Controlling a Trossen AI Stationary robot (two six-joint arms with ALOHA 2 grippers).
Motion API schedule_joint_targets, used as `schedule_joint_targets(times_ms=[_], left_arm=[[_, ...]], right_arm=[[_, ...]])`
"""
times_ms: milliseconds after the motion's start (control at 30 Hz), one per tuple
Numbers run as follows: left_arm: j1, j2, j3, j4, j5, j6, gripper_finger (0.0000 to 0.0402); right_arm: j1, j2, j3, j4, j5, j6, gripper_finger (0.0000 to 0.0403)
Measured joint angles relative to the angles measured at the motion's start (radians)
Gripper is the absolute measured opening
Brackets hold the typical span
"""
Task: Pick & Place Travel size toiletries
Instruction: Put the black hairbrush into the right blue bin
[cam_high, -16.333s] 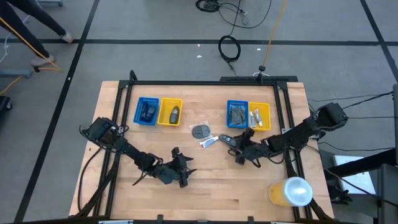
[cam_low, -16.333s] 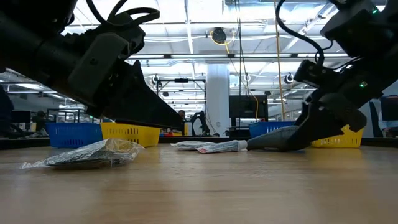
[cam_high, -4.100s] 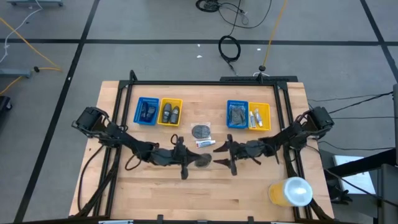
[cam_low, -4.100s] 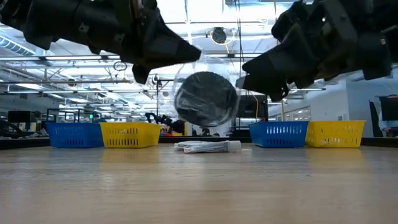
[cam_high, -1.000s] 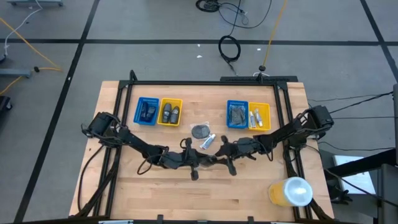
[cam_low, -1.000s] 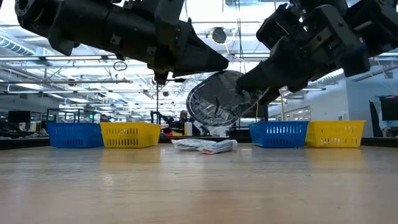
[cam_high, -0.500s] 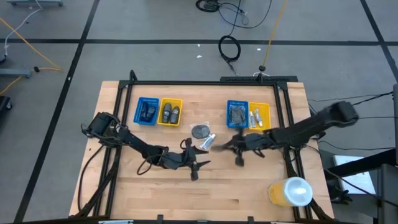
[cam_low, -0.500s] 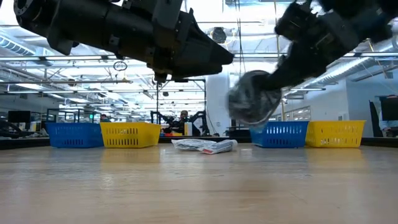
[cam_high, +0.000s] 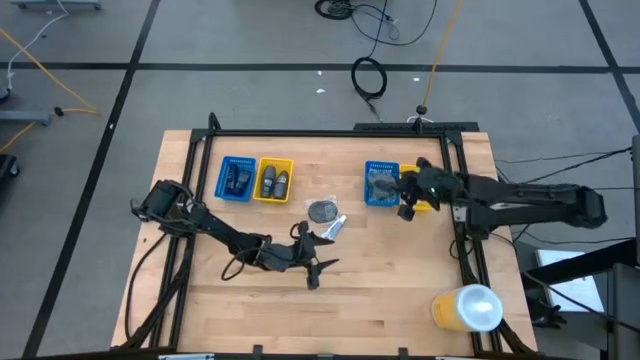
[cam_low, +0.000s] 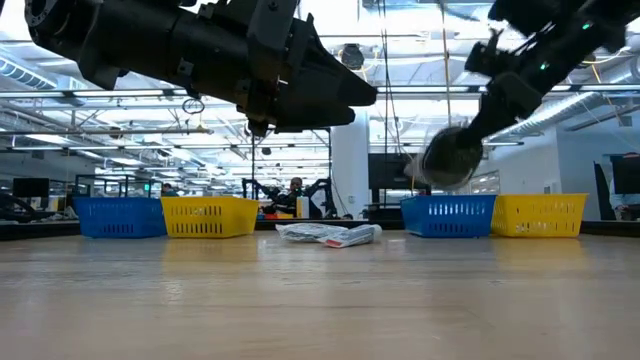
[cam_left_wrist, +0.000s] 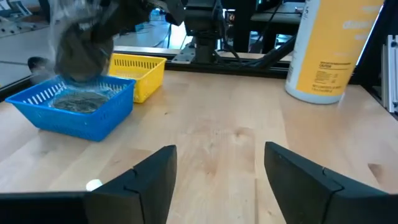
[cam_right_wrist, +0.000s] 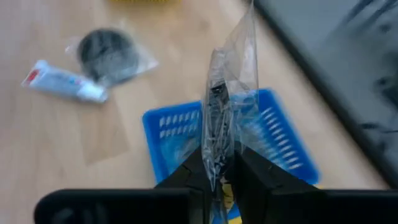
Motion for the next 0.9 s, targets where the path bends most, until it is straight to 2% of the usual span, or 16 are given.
schedule_joint_targets(times_ms=[100, 267, 400, 533, 700, 900], left_arm=[[0.000, 0.000, 0.000, -0.003, 0.000, 0.000, 0.0232], [0.000, 0.000, 0.000, -0.018, 0.000, -0.003, 0.0223], [0.000, 0.000, 0.000, -0.034, 0.001, -0.008, 0.0225], [0.000, 0.000, 0.000, -0.037, 0.001, -0.019, 0.0223], [0.000, 0.000, 0.000, -0.040, 0.001, -0.019, 0.0225], [0.000, 0.000, 0.000, -0.040, 0.001, -0.019, 0.0225]], right_arm=[[-0.095, 0.050, 0.019, 0.003, -0.174, -0.028, 0.0035], [-0.201, 0.168, 0.086, -0.028, -0.250, -0.057, 0.0037], [-0.247, 0.249, 0.151, -0.114, -0.366, -0.101, 0.0042], [-0.284, 0.296, 0.215, -0.199, -0.445, -0.128, 0.0042], [-0.342, 0.343, 0.259, -0.223, -0.571, -0.150, 0.0034], [-0.401, 0.428, 0.264, -0.241, -0.592, -0.173, 0.0037]])
